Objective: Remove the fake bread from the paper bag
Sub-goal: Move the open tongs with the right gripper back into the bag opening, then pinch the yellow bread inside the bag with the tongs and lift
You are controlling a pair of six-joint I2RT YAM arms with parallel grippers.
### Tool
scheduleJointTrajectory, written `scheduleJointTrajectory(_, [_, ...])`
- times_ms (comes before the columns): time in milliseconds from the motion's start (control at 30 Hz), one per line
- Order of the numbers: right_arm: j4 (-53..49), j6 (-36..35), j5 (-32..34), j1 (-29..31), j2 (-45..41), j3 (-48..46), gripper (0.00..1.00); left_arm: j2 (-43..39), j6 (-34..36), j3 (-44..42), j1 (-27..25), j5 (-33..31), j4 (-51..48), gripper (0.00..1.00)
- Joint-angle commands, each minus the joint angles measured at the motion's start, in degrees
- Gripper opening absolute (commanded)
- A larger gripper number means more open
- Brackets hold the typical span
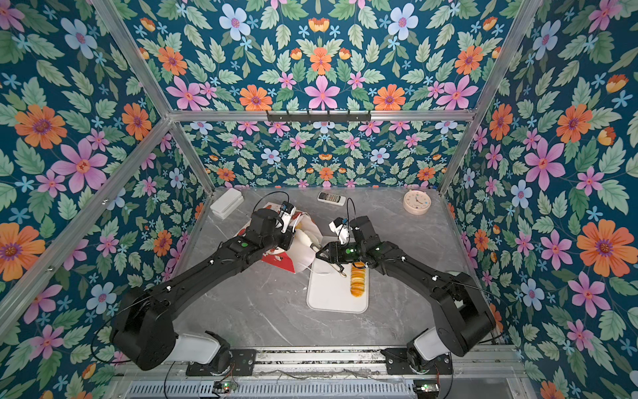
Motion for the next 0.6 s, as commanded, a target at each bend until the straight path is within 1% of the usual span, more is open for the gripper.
scheduleJointTrajectory(0, [3.02, -0.09, -0.45, 0.23, 1.34, 1.31, 0.49, -0.48, 0.59, -0.22, 0.04, 1.26, 1.17, 0.00])
scheduleJointTrajectory(333, [-3.20, -5.26, 5.78, 1.68, 6.25, 6.33, 0.49, -0.64, 0.68, -0.50, 0.04, 2.07, 1.71, 0.00])
scheduleJointTrajectory(567, [-8.57, -8.41, 10.55, 4.33, 7.42, 9.35, 0.48, -0.14, 0.28, 0.03, 0.04, -0.14, 2.06, 0.00])
